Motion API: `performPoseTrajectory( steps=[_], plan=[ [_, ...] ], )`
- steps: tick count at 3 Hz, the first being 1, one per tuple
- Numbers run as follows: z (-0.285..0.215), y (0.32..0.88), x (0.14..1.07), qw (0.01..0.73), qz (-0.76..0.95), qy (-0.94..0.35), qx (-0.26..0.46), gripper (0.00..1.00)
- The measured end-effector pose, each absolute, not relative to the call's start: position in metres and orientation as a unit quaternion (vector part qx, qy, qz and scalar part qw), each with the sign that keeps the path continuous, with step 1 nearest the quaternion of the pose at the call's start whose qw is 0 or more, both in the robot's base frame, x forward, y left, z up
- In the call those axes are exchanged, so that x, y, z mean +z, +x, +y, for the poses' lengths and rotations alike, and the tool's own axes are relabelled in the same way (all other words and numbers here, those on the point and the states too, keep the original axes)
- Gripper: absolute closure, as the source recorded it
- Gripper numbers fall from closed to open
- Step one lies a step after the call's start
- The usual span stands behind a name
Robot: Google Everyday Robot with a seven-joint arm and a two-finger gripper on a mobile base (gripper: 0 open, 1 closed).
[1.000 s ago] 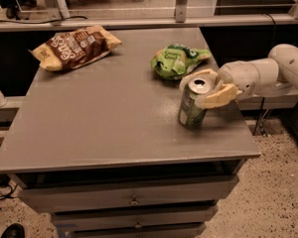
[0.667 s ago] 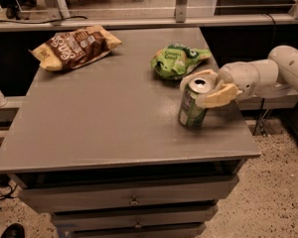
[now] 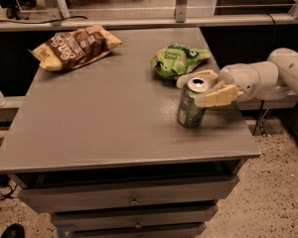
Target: Place green can upright
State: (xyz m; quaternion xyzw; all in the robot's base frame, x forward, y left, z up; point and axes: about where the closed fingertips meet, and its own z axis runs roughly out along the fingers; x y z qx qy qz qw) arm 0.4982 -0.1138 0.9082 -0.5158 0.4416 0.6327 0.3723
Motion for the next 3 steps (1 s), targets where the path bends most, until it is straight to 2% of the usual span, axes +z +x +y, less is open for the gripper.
performPoseTrajectory(
  steps=[1, 3],
  plan=[
    [-0.115, 0.496, 0.906, 0.370, 0.441, -0.513, 0.637, 0.00],
    [-0.126, 0.510, 0.915, 0.391, 0.442, -0.532, 0.607, 0.00]
  ],
)
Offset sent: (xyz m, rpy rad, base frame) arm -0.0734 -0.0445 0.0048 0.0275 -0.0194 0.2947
